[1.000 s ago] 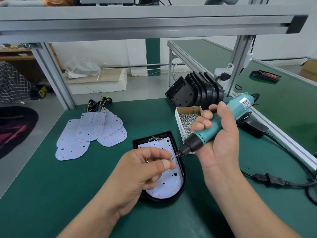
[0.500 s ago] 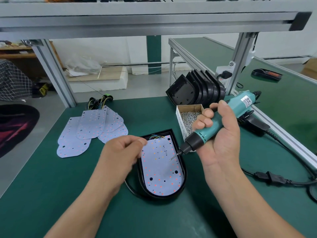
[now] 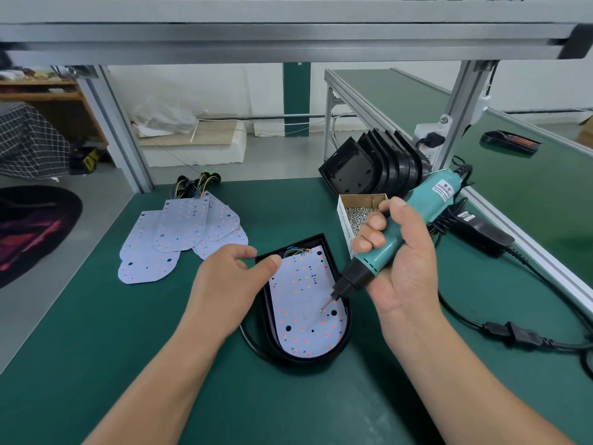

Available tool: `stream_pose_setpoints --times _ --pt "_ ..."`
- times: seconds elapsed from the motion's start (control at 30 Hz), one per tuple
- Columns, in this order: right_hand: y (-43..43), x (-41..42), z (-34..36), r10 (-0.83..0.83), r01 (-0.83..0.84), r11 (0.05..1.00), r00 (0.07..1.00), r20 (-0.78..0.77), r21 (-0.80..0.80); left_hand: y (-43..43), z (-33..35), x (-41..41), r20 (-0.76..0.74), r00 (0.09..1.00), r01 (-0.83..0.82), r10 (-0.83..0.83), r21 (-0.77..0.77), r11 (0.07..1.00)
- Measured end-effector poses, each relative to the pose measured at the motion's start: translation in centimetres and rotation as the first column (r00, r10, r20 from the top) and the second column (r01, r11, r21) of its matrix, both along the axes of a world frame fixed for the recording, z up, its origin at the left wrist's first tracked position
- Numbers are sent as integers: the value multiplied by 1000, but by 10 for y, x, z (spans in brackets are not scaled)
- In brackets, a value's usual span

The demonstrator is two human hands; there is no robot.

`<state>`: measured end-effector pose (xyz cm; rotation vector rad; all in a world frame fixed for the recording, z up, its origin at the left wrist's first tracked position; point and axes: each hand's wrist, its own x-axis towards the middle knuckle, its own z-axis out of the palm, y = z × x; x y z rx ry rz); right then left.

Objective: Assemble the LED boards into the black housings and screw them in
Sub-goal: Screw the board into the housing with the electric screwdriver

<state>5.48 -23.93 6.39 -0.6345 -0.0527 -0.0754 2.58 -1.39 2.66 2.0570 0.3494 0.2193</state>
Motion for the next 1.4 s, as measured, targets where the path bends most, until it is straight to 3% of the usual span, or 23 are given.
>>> stream_pose_setpoints --times 0.17,0.4,1.4 --pt "1 0 -1 8 -8 1000 1000 5 -25 -1 -1 -3 -178 981 102 -78 132 986" --pt "3 -2 -1 26 -25 998 999 19 -51 -15 2 -1 -209 976 118 -51 321 940" --pt "7 -3 -6 132 -100 963 985 113 -249 -13 -2 7 -184 973 184 -137 271 945"
